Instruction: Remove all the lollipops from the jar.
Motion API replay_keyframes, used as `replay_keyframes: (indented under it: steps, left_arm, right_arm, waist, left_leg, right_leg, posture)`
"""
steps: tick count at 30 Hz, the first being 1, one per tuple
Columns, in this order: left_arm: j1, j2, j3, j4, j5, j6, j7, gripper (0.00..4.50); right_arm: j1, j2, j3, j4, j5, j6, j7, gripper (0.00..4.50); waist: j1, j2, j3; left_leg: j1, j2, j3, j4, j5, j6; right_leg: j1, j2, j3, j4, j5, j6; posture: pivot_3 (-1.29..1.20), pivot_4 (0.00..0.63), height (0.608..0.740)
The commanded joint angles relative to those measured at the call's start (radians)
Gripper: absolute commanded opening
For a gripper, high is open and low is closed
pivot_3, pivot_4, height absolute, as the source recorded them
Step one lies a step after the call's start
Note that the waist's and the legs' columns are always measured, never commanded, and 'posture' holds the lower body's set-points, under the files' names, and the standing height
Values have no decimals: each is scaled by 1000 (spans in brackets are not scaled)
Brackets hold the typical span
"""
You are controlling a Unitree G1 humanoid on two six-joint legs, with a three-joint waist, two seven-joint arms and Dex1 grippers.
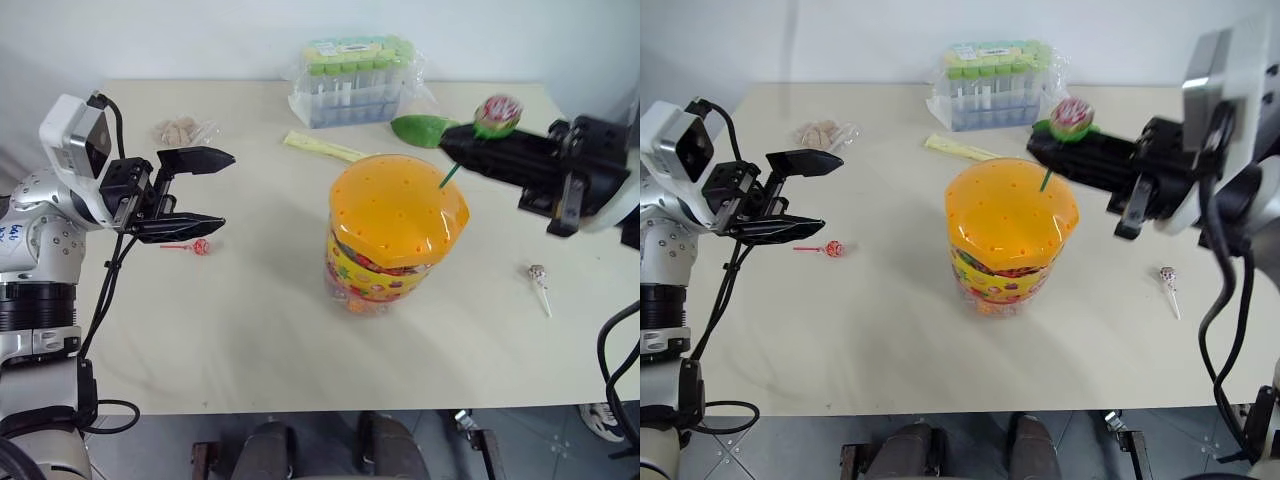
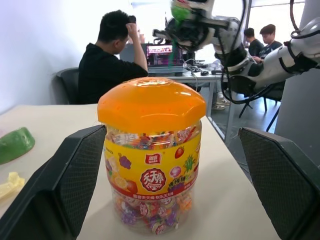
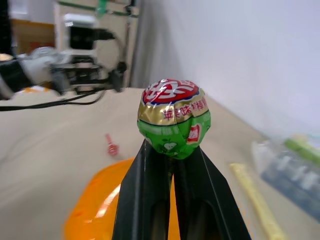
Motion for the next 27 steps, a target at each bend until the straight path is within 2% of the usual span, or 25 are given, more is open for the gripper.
replay_keyframes:
  steps: [1,6,11,17,26,27]
  left_arm:
    - [6,23,2,-40,-35,0,-112,4500]
    - [20,26,-4,-53,-44,2,-112,4500]
    - [37,25,-6,-70,-37,13,-112,4500]
    - [61,33,-8,-87,-5,55,-63,4500]
    - [91,23,33,-113,13,88,0,4500]
    - [99,24,36,-119,16,94,7,4500]
  right_arm:
    - [-5,-63,-36,122,-117,-30,7,48]
    - [-38,-131,48,333,-247,61,-22,48]
    - [-62,-129,153,528,-413,104,-61,48]
    - [-101,-51,255,711,-556,192,-126,48]
    - [-57,75,259,794,-654,199,-153,48]
    - [-46,83,257,798,-661,197,-156,299]
  waist:
    - [2,0,0]
    - [-3,0,0]
    - [-15,0,0]
    - [-25,0,0]
    - [-27,2,1]
    - [-23,2,1]
  left_leg:
    - [0,0,0,0,0,0]
    - [0,0,1,0,0,1]
    - [0,0,2,0,0,1]
    - [-1,1,3,-1,0,0]
    - [-2,1,4,-1,0,0]
    - [-2,1,4,-1,0,0]
  right_leg:
    - [0,0,0,0,0,0]
    - [0,0,0,0,0,0]
    - [-1,0,1,0,0,0]
    - [-2,0,1,0,0,0]
    - [-3,0,1,0,0,0]
    - [-3,0,1,0,0,0]
  posture:
    - [0,150,740]
    - [0,150,740]
    - [0,150,740]
    - [0,150,740]
    - [0,150,740]
    - [0,150,740]
